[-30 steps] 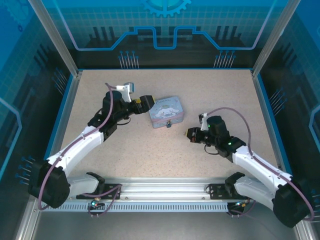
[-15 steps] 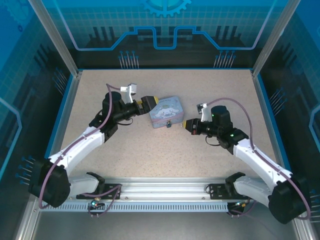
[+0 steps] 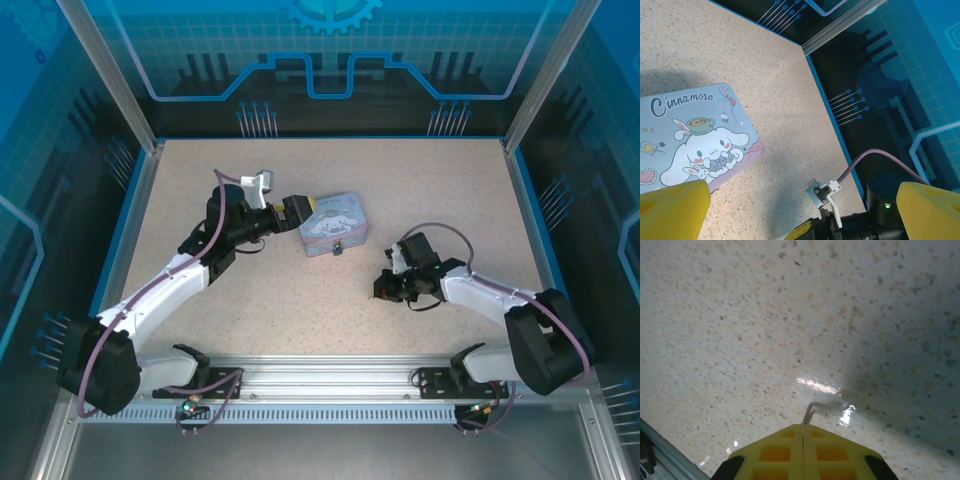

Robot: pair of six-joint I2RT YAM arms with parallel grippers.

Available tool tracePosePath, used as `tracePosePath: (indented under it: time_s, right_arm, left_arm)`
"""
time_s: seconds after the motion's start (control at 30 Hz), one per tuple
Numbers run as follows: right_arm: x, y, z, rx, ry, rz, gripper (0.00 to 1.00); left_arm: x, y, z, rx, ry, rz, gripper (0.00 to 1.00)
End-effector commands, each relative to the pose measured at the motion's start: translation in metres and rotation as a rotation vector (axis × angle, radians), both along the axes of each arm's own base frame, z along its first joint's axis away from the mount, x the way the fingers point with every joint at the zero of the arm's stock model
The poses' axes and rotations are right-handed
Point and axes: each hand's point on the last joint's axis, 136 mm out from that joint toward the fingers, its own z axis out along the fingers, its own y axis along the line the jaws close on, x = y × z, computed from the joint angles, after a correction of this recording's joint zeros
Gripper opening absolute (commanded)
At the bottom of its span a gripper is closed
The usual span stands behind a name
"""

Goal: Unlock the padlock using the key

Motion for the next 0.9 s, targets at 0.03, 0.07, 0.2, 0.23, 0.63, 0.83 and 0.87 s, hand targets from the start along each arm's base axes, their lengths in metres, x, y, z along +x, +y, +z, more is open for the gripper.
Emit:
tracePosePath:
  time_s: [0.03, 0.07, 0.2, 0.23, 0.63, 0.83, 0.87]
  right_arm:
    - [-0.016, -0.012, -0.014, -0.105, 0.084, 0.019, 0.0]
    - [-0.019, -0.016, -0.017, -0.126, 0.101, 0.02, 0.0]
    - [-0.026, -0.026, -0.025, -0.183, 0.124, 0.011, 0.0]
    - [-0.025, -0.026, -0.025, -0.181, 0.118, 0.009, 0.0]
    - [-0.015, -0.029, 0.003, -0.221, 0.049, 0.022, 0.26]
    - [-0.017, -0.024, -0.003, -0.278, 0.065, 0.059, 0.27]
    - [-0.016, -0.021, -0.005, -0.278, 0.066, 0.07, 0.27]
  left_arm:
    - [-0.002, 0.002, 0.008, 0.022, -0.038, 0.004, 0.97]
    - [-0.002, 0.002, 0.008, 0.024, -0.041, 0.004, 0.97]
    - [-0.001, 0.002, 0.008, 0.027, -0.042, 0.006, 0.98]
    - [-0.001, 0.002, 0.007, 0.03, -0.041, 0.005, 0.98]
    - [-0.001, 0.004, 0.008, 0.049, -0.054, 0.009, 0.98]
    - [-0.001, 0.005, 0.007, 0.068, -0.062, 0.009, 0.99]
    - [0.0, 0.005, 0.006, 0.072, -0.06, 0.01, 0.99]
